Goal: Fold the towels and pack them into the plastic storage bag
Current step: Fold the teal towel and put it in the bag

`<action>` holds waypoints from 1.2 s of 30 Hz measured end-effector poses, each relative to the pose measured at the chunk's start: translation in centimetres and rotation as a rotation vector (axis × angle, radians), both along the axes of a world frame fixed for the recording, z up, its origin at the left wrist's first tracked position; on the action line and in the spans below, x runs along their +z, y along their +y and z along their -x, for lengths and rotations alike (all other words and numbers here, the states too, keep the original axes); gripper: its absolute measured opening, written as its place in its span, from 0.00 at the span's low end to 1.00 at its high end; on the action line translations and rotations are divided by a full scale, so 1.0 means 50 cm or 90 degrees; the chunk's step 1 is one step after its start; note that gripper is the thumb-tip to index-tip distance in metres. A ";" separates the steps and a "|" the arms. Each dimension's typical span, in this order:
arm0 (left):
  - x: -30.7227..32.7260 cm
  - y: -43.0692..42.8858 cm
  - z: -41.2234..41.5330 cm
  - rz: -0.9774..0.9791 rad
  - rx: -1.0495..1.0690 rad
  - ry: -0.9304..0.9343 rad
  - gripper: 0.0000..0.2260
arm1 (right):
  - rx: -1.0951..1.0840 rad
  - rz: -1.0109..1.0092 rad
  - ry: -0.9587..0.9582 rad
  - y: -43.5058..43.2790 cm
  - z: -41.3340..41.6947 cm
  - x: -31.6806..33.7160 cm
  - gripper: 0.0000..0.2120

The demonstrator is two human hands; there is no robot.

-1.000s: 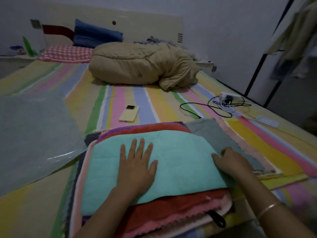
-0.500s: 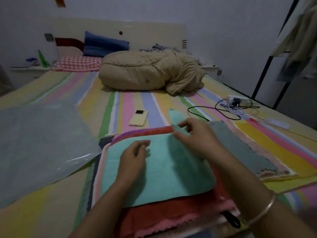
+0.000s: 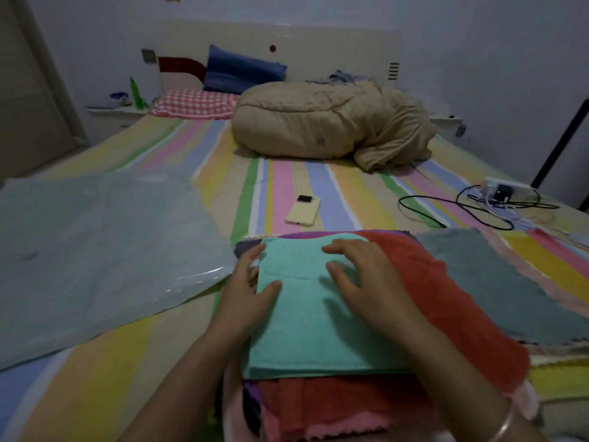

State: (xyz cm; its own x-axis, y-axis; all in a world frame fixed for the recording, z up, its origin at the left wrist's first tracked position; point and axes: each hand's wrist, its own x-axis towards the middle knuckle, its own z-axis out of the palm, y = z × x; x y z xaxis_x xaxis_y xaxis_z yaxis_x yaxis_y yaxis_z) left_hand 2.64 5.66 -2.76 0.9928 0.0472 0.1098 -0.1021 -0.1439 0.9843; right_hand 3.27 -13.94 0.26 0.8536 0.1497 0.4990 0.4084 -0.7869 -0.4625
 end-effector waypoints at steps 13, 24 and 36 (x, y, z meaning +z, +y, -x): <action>-0.001 0.056 0.006 -0.110 0.008 0.064 0.15 | -0.033 0.293 0.211 -0.009 0.005 -0.064 0.42; 0.053 -0.071 -0.022 -0.734 0.031 -0.221 0.26 | -0.052 0.327 0.181 0.000 0.014 -0.101 0.39; -0.067 -0.081 -0.035 -0.783 -0.067 -0.157 0.34 | -0.229 -0.170 0.382 -0.085 0.022 -0.030 0.18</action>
State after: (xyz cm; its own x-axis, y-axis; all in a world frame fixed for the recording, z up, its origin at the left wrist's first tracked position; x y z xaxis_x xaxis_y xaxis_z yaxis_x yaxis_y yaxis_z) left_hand 4.39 1.61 -6.09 0.9322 -0.2963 0.2078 -0.3309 -0.9303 0.1581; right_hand 2.18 -18.18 -1.25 0.9638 -0.2517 -0.0876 -0.2360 -0.6537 -0.7190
